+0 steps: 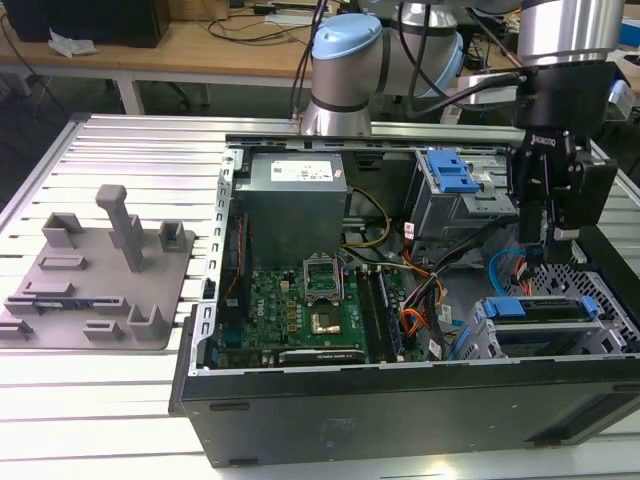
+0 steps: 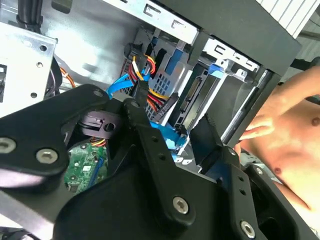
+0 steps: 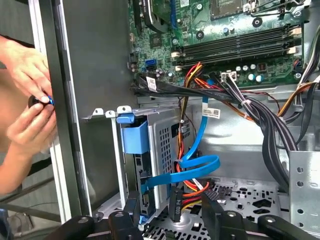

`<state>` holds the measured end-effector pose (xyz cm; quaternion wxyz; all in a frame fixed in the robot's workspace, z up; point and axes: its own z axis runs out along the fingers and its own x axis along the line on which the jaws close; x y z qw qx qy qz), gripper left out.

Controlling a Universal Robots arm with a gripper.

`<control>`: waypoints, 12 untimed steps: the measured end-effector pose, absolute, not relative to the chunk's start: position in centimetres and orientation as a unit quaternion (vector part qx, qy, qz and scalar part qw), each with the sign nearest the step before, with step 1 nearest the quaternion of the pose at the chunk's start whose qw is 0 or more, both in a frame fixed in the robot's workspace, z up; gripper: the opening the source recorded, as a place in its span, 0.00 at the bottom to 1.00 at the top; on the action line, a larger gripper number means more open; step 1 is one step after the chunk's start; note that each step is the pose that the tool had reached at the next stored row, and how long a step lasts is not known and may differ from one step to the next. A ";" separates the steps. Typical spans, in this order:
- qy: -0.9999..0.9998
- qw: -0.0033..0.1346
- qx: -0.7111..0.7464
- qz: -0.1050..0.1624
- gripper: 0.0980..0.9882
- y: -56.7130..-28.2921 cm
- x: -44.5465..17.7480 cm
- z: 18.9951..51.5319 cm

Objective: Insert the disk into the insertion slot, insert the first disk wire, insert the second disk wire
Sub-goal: 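Insert the first disk wire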

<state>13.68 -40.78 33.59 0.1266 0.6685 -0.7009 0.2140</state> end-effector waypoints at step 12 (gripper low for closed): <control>-0.699 0.132 0.667 0.220 0.26 -40.2 13.7 33.6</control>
